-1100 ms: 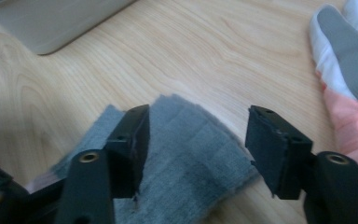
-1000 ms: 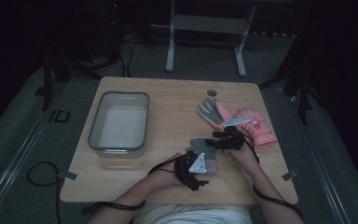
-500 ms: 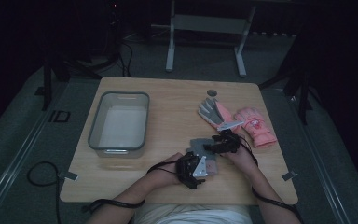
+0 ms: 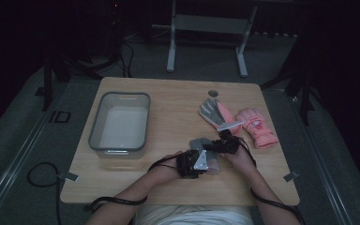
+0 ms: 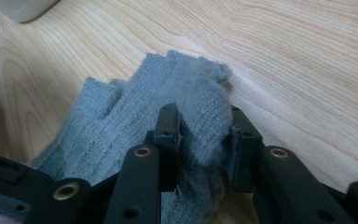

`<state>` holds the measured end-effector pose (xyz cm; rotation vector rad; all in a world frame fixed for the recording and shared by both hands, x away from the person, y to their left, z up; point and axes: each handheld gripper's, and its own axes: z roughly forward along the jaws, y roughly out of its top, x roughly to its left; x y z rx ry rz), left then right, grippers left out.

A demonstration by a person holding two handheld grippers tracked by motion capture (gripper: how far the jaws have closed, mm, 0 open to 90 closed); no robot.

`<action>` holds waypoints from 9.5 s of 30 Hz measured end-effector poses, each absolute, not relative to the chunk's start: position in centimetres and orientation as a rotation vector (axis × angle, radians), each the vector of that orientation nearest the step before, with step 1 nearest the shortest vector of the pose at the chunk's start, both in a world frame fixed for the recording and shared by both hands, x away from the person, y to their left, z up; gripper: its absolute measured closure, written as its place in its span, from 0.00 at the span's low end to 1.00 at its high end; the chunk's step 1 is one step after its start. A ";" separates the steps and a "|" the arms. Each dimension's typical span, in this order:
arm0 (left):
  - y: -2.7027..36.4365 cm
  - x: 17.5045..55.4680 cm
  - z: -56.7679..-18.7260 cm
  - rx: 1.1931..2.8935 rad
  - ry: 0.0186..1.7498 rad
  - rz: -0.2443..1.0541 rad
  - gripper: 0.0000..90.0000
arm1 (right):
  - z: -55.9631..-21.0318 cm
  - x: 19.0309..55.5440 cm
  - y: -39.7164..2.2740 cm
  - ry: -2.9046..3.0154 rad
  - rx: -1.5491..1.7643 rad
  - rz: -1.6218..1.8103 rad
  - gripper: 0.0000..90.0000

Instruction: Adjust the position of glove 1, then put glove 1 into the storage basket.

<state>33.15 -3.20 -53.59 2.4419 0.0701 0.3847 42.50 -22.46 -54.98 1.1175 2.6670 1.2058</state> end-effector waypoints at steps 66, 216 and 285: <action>6.4 35.1 -40.9 2.447 0.203 0.466 0.76 | -43.2 44.5 -12.6 2.543 0.914 1.344 0.82; 6.8 31.0 -52.7 2.307 0.534 0.282 0.07 | -46.5 45.4 -21.8 2.294 1.009 1.216 0.58; 7.2 30.6 -54.4 2.363 0.505 0.304 0.07 | -49.0 41.0 -15.3 2.041 1.571 0.928 0.99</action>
